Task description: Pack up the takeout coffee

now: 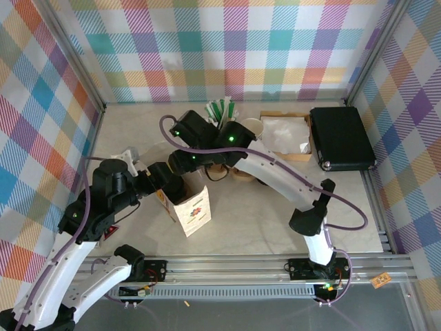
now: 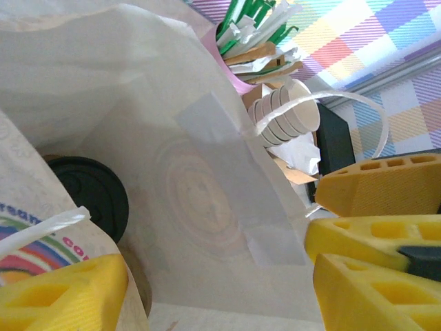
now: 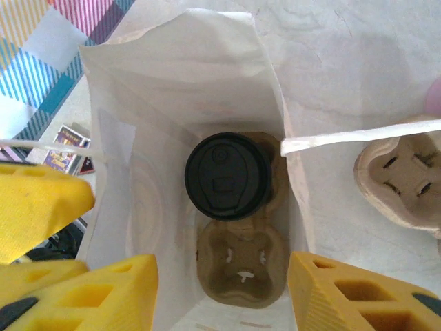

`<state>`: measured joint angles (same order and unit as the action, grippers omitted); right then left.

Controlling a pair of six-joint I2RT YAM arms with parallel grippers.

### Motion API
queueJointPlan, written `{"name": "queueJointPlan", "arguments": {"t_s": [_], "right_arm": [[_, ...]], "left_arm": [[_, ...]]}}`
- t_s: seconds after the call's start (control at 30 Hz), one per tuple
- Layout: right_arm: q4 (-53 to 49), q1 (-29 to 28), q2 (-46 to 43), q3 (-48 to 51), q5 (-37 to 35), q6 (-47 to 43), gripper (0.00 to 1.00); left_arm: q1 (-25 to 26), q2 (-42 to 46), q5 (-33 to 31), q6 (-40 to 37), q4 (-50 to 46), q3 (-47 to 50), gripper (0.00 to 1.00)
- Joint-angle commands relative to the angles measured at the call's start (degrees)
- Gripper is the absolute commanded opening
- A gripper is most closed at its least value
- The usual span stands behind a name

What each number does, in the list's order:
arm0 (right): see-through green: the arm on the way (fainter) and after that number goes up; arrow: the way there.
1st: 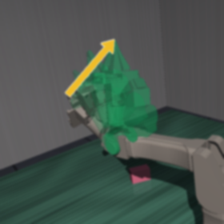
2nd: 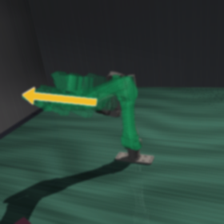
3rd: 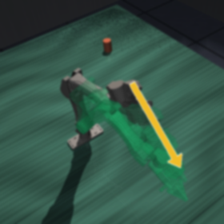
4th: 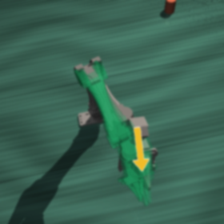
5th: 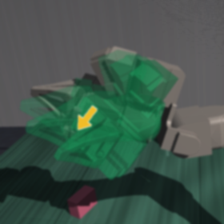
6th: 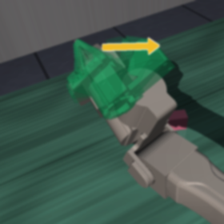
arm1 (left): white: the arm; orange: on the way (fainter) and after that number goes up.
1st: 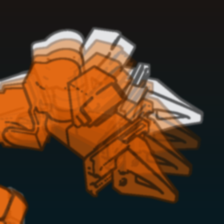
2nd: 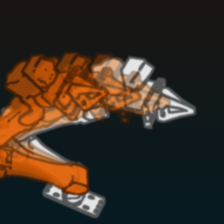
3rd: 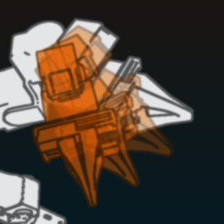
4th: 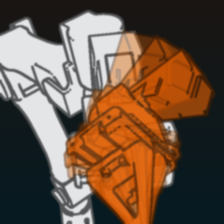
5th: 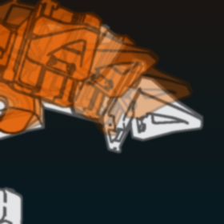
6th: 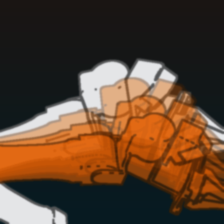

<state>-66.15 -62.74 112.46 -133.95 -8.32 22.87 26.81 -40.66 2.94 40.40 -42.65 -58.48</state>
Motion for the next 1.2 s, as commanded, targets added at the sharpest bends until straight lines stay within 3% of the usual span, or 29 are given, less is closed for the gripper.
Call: {"name": "queueJointPlan", "arguments": {"t_s": [0.0,0.23,0.47,0.73,1.17], "right_arm": [[6.81,-1.29,-7.5,3.21,4.21,-5.73,0.53],[2.3,-0.63,-13.78,4.6,0.01,-4.99,0.48],[2.5,0.85,-18.27,15.84,-0.08,-4.38,0.47],[3.01,1.39,-15.18,19.06,1.77,-3.3,0.47],[1.51,1.46,-8.31,16.86,-1.68,-1.47,0.41]], "left_arm": [[-0.27,-0.74,0.13,-2.79,-0.17,2.12,0.71],[-0.34,1.77,-0.61,1.17,-0.49,1.36,0.7],[-0.26,0.45,0.75,3.23,0.32,-0.4,0.69],[-0.27,-0.82,-1.09,5.54,-1.28,-2.0,0.69],[-0.33,-2.05,-2.8,4.81,-1.88,-3.57,0.69]]}}
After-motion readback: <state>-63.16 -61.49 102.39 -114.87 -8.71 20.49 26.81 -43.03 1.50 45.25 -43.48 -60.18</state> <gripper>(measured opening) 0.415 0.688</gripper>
